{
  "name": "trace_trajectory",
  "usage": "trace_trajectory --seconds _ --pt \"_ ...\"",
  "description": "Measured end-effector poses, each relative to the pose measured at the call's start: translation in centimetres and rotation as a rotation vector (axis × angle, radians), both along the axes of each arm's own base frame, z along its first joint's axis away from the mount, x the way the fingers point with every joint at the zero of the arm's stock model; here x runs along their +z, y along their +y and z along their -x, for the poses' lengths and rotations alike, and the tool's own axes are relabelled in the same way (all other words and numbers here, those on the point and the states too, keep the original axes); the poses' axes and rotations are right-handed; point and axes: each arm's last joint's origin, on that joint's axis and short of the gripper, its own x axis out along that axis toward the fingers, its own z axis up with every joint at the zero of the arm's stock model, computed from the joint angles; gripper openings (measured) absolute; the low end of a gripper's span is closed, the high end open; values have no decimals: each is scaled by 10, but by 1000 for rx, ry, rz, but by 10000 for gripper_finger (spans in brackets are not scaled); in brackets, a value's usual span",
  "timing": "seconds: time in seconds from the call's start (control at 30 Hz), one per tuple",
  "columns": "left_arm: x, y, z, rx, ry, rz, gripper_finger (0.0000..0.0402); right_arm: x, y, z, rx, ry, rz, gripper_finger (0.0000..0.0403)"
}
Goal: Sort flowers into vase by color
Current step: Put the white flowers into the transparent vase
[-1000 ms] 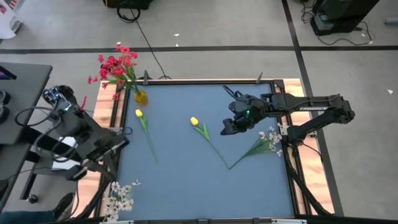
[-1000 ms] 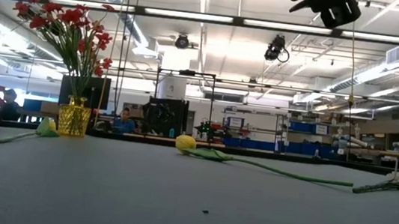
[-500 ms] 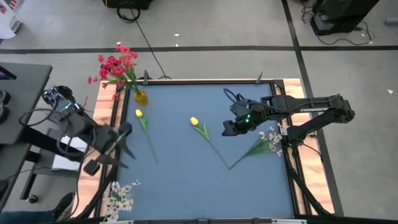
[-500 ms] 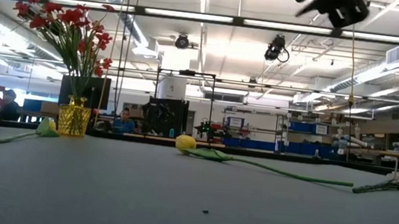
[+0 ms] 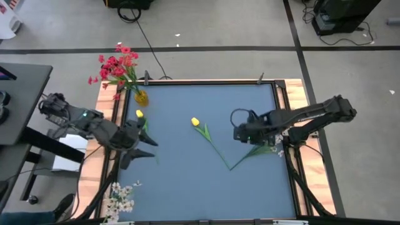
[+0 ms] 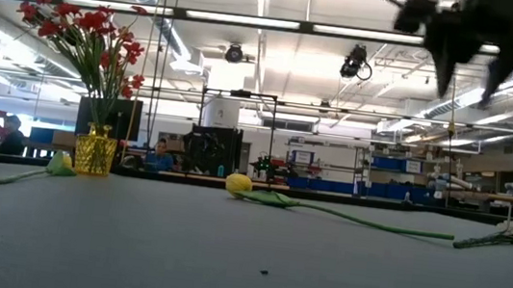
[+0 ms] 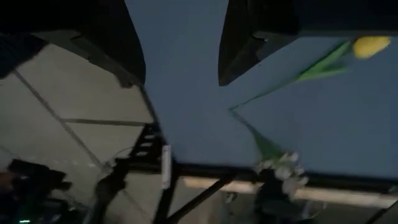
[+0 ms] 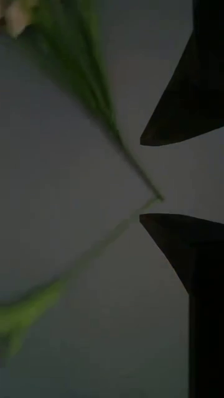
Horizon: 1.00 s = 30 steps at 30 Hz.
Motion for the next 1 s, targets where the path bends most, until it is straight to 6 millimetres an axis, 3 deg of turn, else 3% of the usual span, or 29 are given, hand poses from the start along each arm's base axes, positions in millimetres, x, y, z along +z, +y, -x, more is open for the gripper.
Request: trace_trajectory --seconds 0.23,0.47,1.0 --pt "-5 11 -2 70 13 8 208 -61 12 25 -279 195 -33 197" --pt "-7 21 -5 136 38 -3 208 -99 7 29 -332 154 -104 197" --pt "-11 27 -5 170 77 -21 208 -138 -13 50 -424 227 -162 183"
